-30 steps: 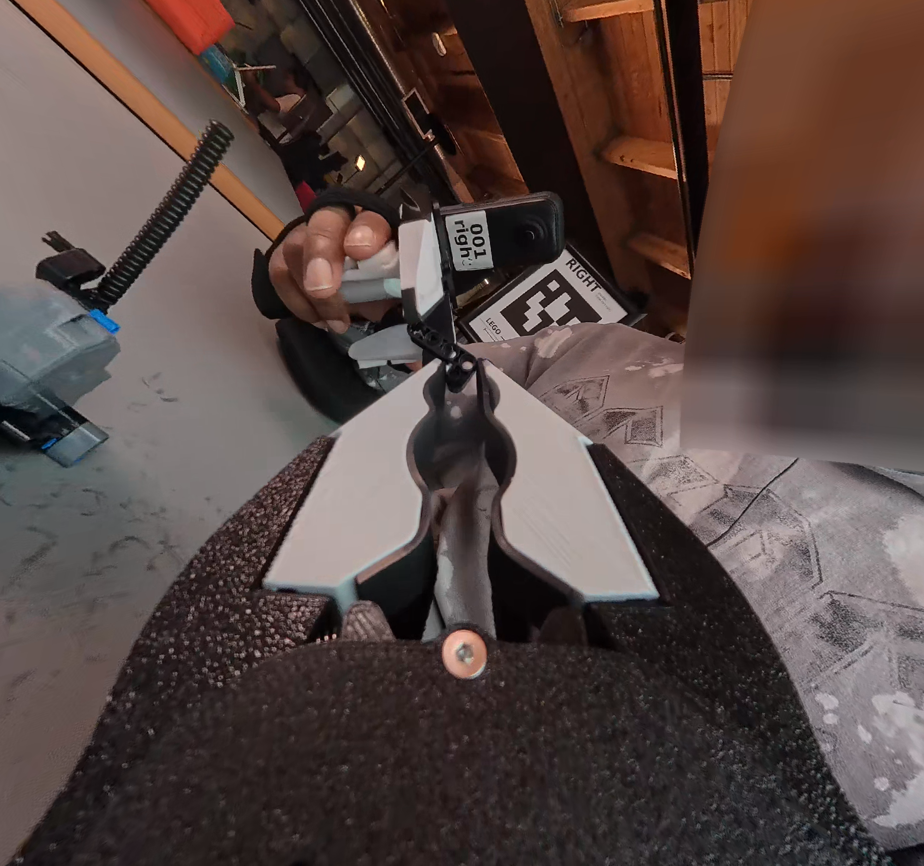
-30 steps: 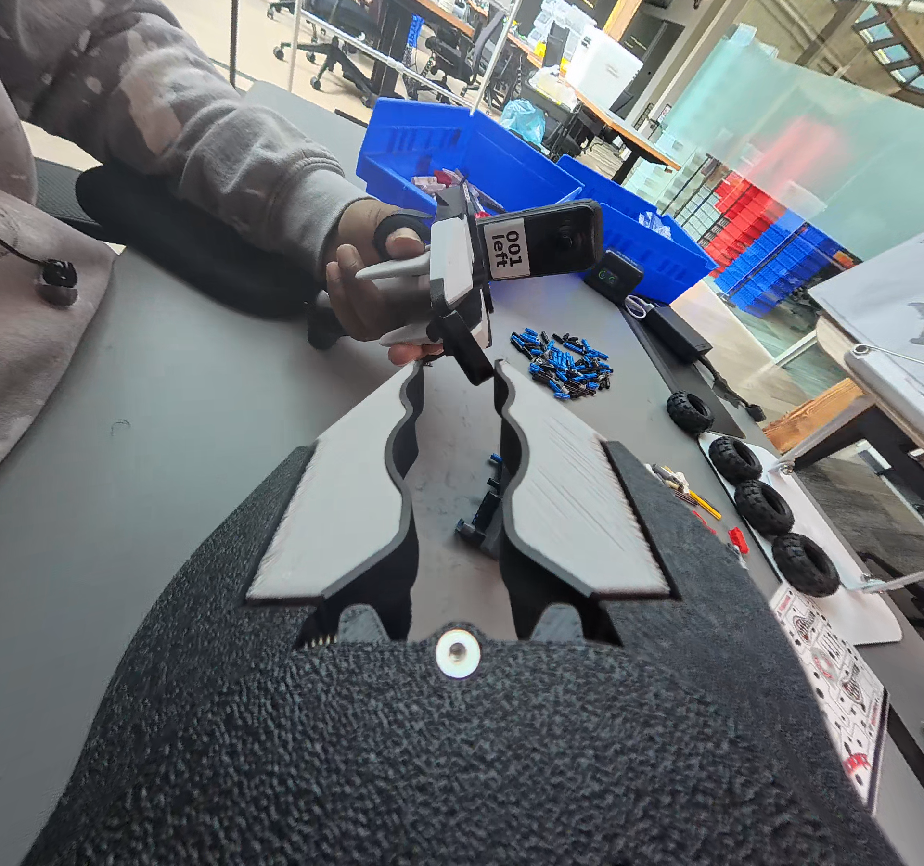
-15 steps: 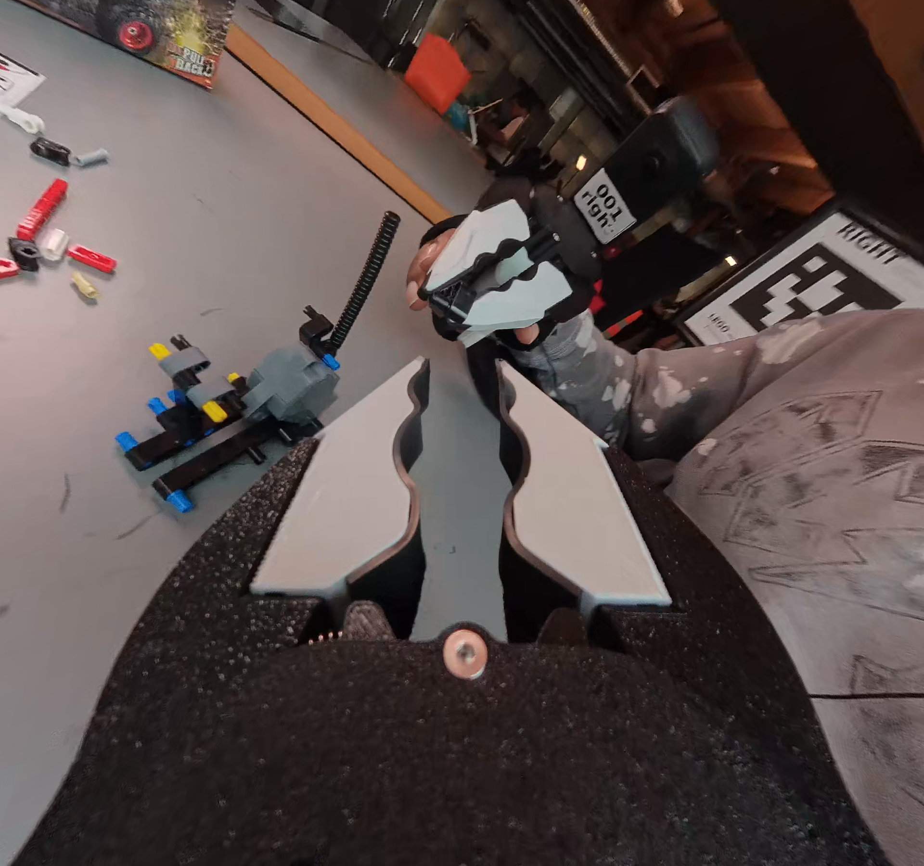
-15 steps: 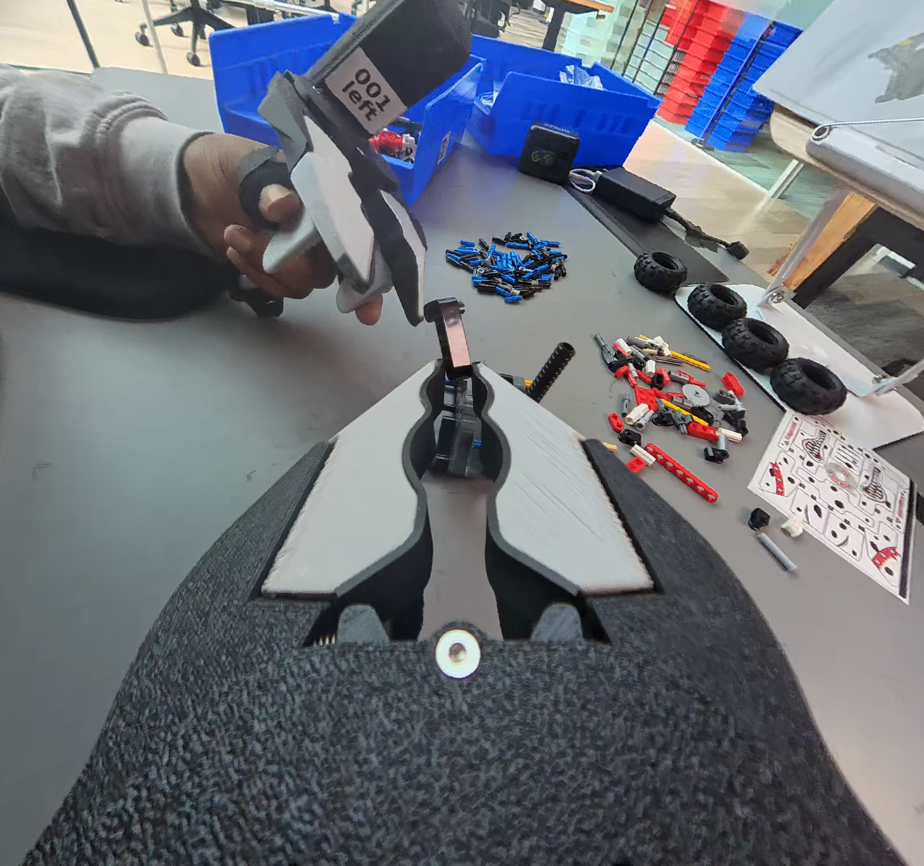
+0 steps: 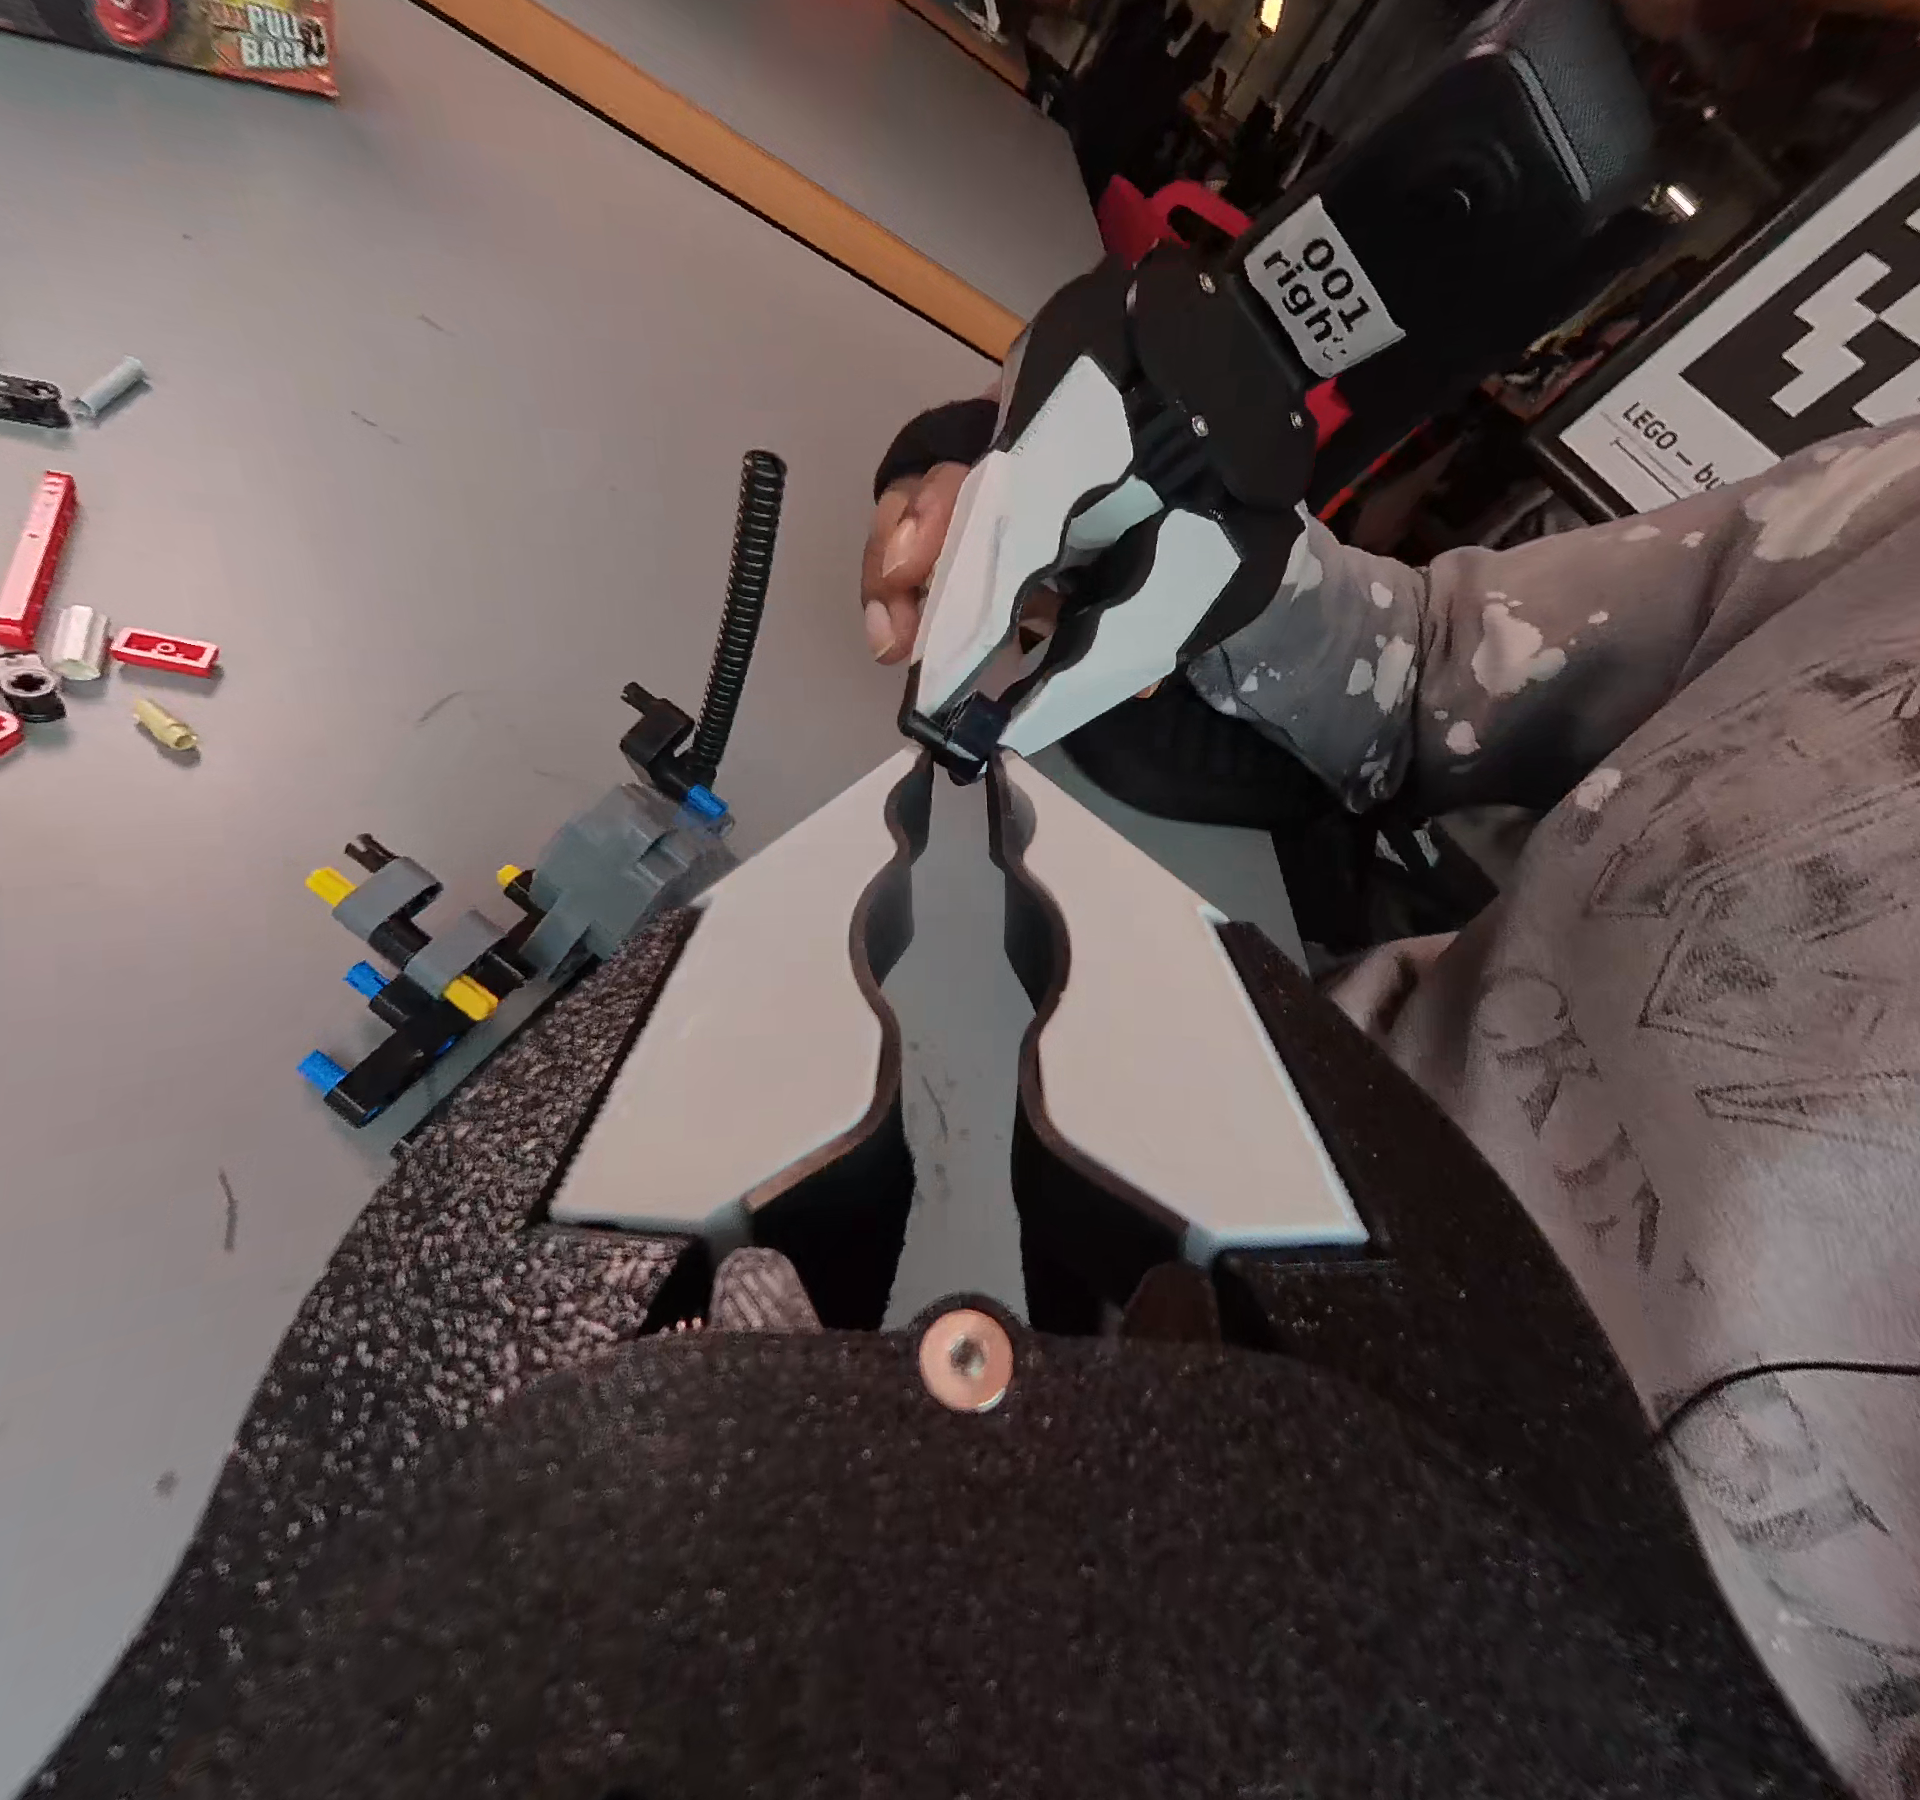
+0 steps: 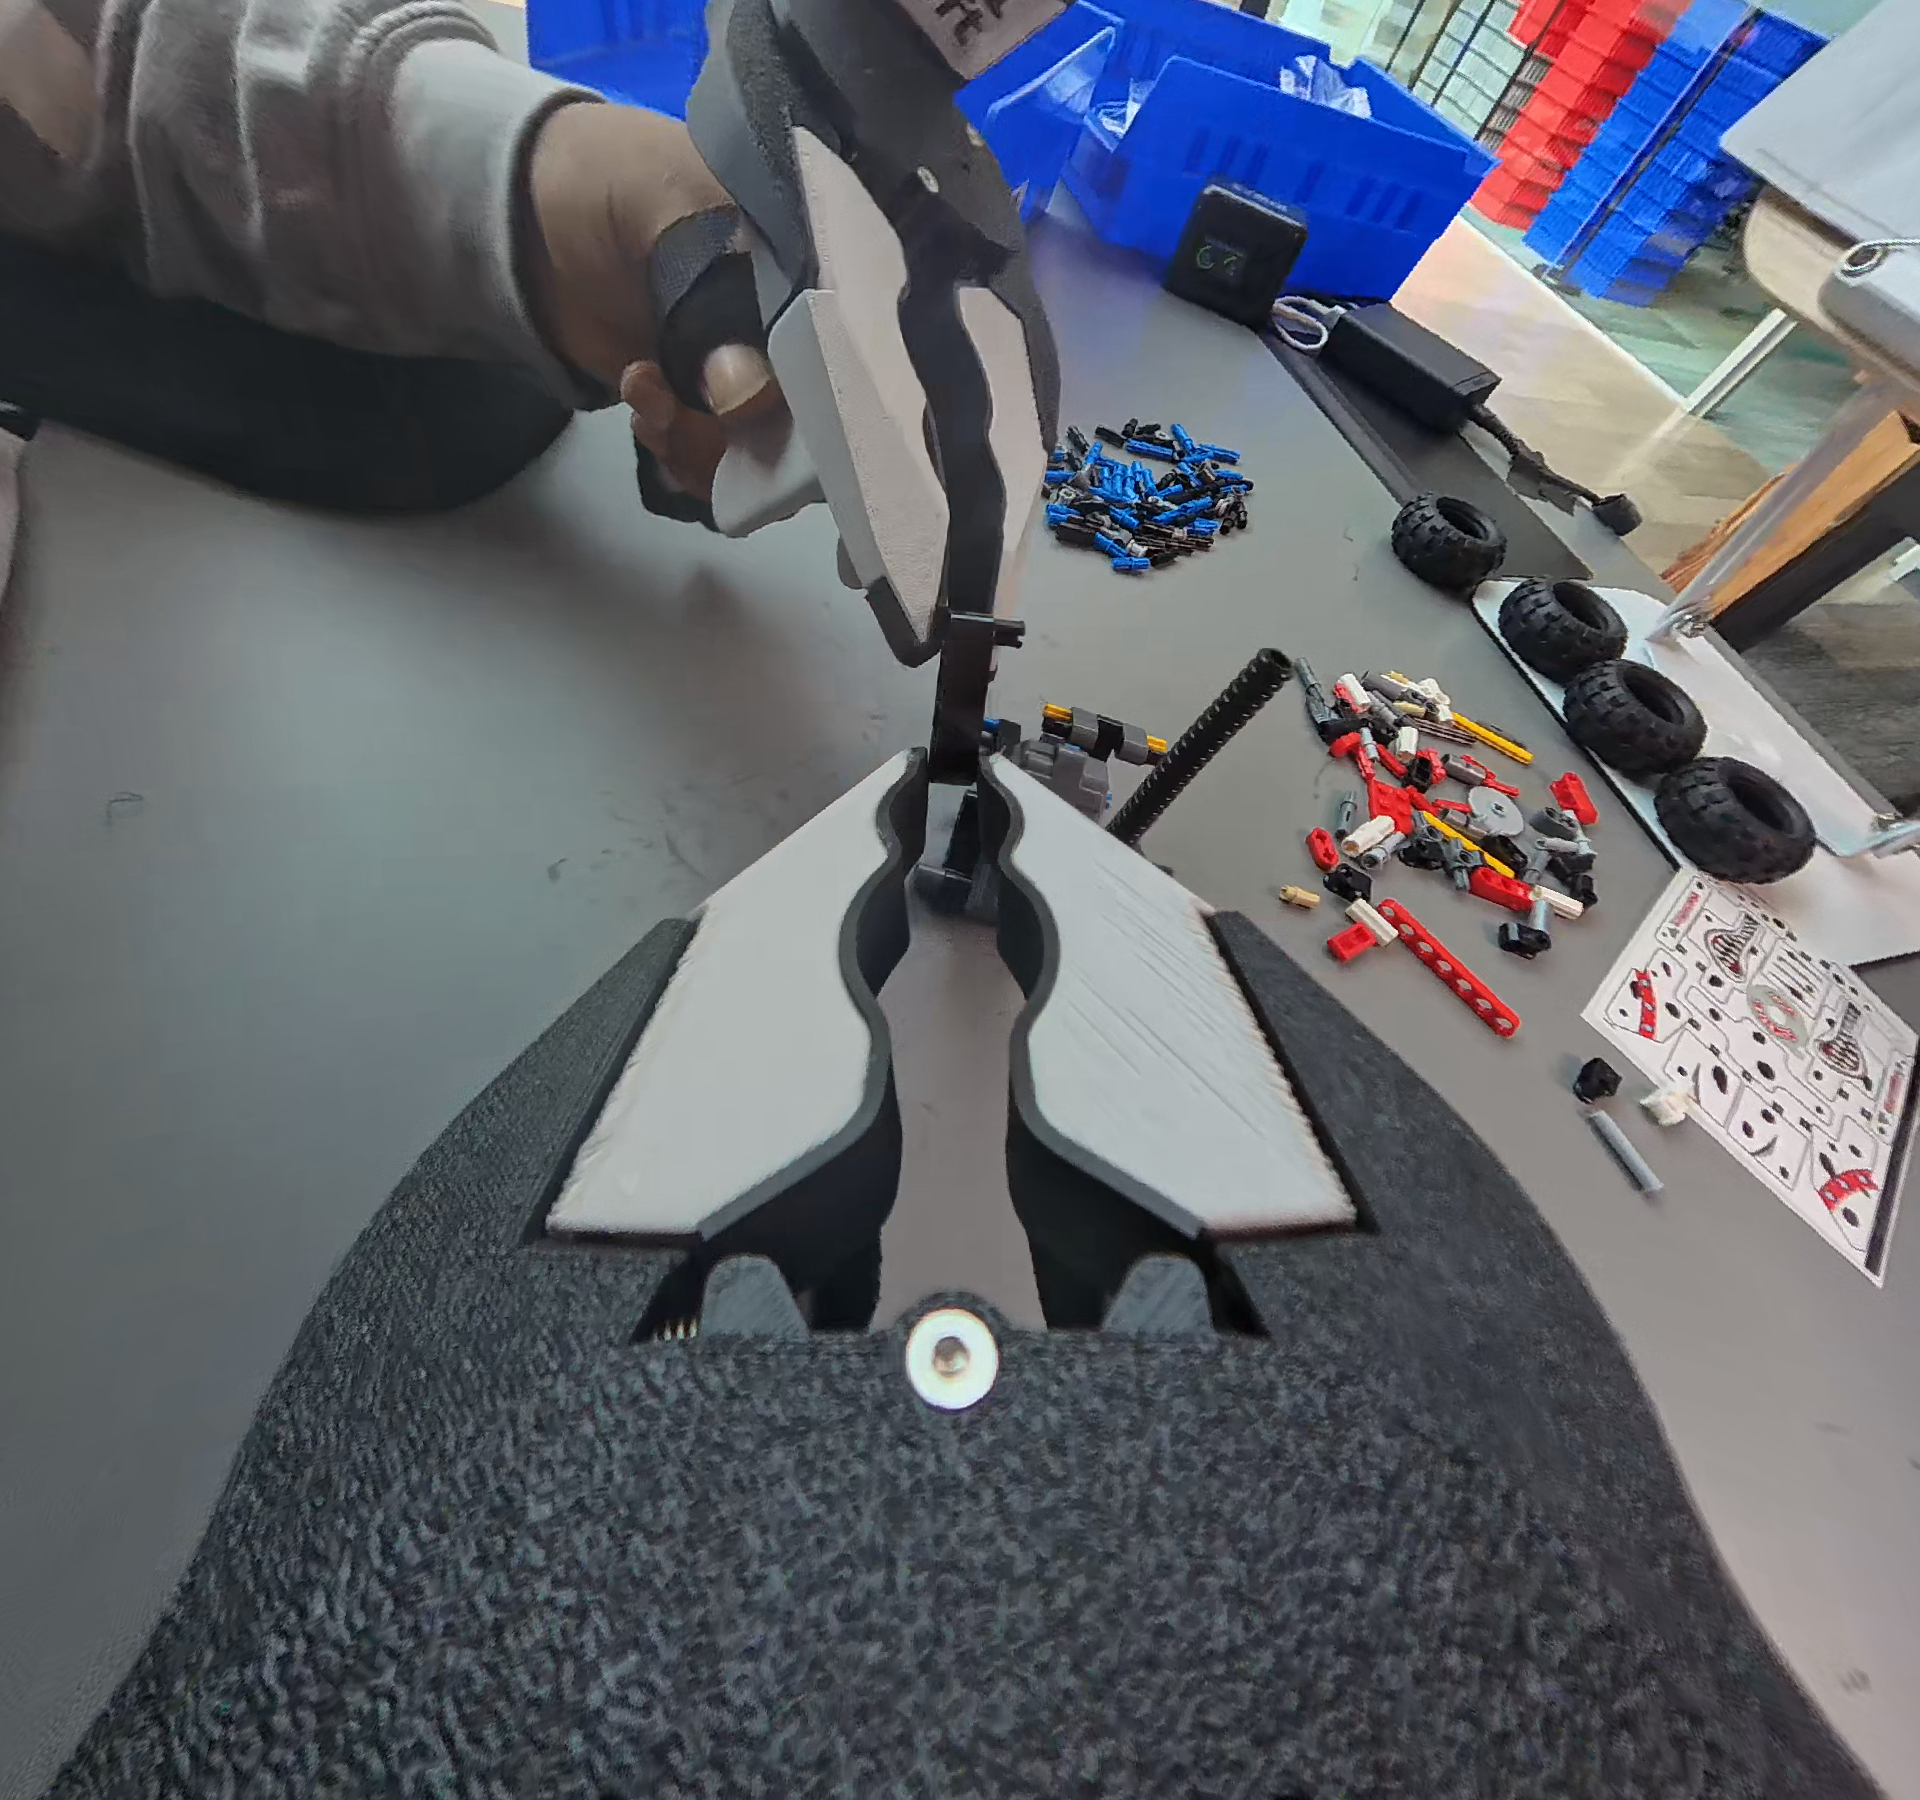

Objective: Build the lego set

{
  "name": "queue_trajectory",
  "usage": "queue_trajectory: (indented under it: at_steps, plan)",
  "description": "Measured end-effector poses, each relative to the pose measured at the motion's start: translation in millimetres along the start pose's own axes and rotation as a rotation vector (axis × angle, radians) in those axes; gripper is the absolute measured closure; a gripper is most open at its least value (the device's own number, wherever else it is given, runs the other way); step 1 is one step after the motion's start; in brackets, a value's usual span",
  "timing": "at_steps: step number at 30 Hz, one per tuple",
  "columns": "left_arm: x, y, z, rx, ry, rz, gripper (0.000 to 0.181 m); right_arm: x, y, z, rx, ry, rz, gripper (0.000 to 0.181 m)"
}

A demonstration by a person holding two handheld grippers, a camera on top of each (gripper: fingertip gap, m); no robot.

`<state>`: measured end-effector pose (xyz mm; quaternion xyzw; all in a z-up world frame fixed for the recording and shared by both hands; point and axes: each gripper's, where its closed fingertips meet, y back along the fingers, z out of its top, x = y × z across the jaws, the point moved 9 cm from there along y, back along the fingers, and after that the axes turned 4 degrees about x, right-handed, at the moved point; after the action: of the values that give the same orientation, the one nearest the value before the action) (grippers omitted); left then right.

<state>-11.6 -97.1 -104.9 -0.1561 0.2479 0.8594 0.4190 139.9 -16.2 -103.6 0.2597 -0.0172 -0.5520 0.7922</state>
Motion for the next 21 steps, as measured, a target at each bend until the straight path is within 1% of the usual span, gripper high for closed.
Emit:
queue_trajectory:
  at_steps: [3, 6, 8, 10, 12, 16, 21]
  plan:
    - [2.8, -3.3, -2.8, 0.077, -0.029, -0.063, 0.172, 5.9, -3.2, -3.5, 0.013, 0.027, 0.046, 0.170]
    - [3.6, -8.1, -4.2, 0.163, -0.084, -0.093, 0.172, 9.4, -6.7, -5.5, 0.023, 0.035, 0.076, 0.166]
    - [3.8, -10.5, -2.8, 0.194, -0.112, -0.103, 0.172, 11.4, -7.6, -6.2, 0.022, 0.033, 0.101, 0.170]
    - [6.0, -10.8, -1.7, 0.212, -0.132, -0.101, 0.172, 10.3, -8.5, -7.5, 0.028, 0.035, 0.089, 0.171]
    - [8.6, -10.7, -1.7, 0.217, -0.139, -0.096, 0.172, 8.5, -9.9, -8.6, 0.033, 0.019, 0.086, 0.172]
    - [12.9, -9.3, -4.7, 0.175, -0.127, -0.078, 0.171, 3.9, -13.6, -11.6, 0.032, -0.019, 0.069, 0.173]
    - [11.5, -4.8, -8.8, 0.149, -0.147, -0.048, 0.170, 3.7, -17.5, -14.0, 0.016, -0.052, 0.086, 0.173]
